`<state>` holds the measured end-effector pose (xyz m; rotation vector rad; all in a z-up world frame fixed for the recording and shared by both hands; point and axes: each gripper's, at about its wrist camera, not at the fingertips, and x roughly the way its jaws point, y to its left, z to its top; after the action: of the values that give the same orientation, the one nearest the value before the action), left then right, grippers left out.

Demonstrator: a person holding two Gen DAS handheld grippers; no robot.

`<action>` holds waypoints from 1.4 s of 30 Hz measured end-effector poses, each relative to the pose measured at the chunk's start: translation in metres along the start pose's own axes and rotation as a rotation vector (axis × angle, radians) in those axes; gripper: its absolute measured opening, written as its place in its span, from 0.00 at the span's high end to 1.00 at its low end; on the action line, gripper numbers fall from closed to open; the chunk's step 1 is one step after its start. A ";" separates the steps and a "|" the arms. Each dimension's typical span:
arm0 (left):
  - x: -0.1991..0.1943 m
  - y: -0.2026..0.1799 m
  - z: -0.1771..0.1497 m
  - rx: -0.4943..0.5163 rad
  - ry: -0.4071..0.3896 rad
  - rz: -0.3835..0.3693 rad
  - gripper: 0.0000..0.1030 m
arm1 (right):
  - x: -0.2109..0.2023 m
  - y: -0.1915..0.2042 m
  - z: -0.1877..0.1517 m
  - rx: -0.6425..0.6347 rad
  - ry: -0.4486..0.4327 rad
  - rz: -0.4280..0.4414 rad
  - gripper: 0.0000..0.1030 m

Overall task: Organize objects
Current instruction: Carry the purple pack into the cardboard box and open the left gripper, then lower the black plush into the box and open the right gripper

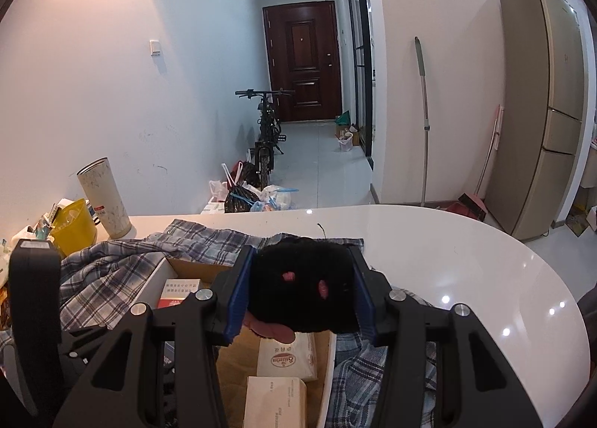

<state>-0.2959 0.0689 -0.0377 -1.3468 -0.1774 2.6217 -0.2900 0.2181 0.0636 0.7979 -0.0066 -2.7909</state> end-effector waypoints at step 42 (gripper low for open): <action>-0.071 0.038 0.026 -0.016 -0.301 0.130 0.15 | 0.032 0.046 -0.036 -0.040 0.224 0.186 0.49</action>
<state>-0.2808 0.0152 0.0268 -0.9912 -0.1565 2.9280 -0.2874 0.1677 0.0193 1.0379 0.0136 -2.5075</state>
